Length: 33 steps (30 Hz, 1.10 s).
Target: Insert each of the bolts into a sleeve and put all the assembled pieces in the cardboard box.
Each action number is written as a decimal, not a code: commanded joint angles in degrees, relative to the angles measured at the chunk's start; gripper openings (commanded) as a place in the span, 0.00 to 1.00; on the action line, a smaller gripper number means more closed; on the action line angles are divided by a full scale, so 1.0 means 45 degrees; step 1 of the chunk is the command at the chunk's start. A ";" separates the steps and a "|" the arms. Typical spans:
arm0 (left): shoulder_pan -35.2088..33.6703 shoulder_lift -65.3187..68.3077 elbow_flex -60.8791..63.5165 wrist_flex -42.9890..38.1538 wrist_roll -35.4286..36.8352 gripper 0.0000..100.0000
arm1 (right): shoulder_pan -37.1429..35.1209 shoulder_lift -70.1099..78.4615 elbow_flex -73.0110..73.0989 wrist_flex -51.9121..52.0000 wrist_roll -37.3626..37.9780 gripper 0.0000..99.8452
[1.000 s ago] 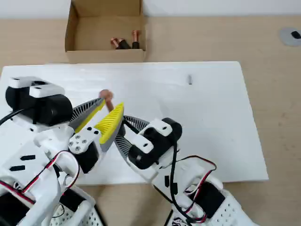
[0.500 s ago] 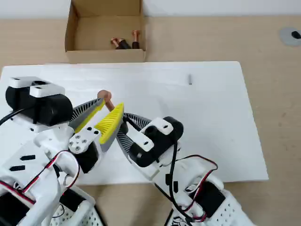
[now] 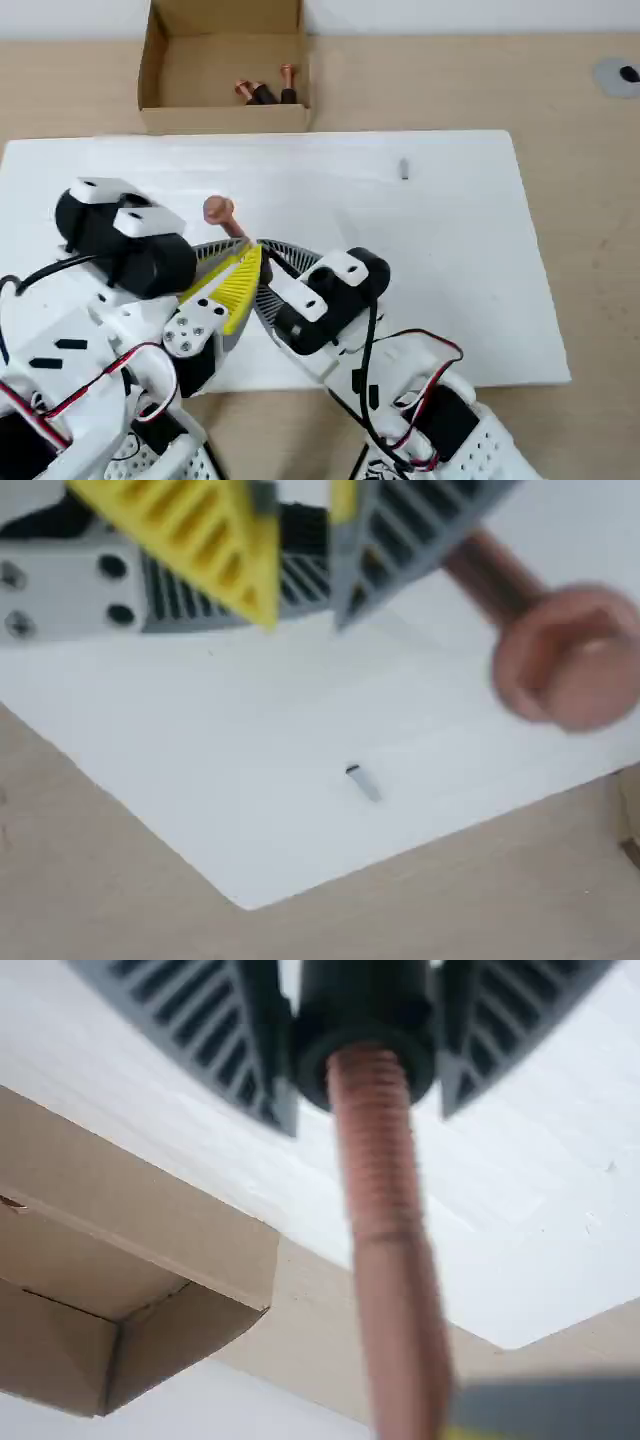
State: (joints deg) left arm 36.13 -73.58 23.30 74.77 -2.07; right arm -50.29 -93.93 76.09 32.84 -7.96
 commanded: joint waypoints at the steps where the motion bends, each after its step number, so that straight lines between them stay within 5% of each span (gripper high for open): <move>1: 0.0195 0.0127 -0.0625 0.0000 -0.0078 0.04 | 0.0244 -0.0107 -0.0772 -0.0137 0.0098 0.01; 21: 0.0234 0.0147 -0.0527 -0.0039 -0.0156 0.00 | 0.0186 -0.0107 -0.0772 -0.0137 0.0020 0.01; 33: 0.1641 0.0049 0.0410 -0.0469 -0.1465 0.00 | 0.0186 -0.0107 -0.0772 -0.0137 0.0020 0.01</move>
State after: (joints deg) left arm 42.90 -73.58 24.44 73.98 -6.90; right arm -50.29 -93.93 76.09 32.84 -7.96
